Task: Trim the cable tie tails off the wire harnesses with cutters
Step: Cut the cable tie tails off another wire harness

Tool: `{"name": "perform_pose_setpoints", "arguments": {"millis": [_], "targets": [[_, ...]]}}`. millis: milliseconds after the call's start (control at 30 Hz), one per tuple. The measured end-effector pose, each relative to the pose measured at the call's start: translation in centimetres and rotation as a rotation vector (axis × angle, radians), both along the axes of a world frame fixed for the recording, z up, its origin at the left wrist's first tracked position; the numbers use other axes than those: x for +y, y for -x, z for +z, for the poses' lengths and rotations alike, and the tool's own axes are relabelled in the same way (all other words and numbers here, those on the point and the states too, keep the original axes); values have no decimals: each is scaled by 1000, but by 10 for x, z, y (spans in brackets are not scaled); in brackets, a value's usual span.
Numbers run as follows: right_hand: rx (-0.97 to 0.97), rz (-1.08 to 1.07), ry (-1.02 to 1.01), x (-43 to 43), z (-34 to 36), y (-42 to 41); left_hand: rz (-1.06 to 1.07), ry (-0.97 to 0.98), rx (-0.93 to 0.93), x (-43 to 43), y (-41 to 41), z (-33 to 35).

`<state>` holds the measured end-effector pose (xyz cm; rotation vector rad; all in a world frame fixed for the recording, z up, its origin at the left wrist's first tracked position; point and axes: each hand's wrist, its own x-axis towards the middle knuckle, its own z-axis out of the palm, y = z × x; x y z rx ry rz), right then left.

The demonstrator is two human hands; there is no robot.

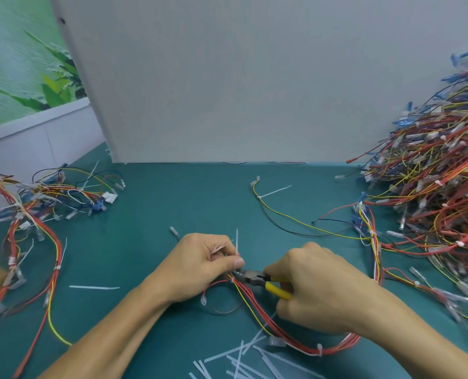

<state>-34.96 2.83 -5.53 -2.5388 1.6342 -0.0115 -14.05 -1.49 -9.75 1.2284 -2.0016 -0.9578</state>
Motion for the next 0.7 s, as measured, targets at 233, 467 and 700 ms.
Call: {"name": "perform_pose_setpoints", "arguments": {"millis": [233,467,700], "targets": [[34,22,-6,3,-1,-4,42,7,14,2,2,0],[65,27,-23,4,-5,-7,73,2,26,3,4,0],[143,51,69,6,-9,-12,74,7,-5,4,4,3]]}}
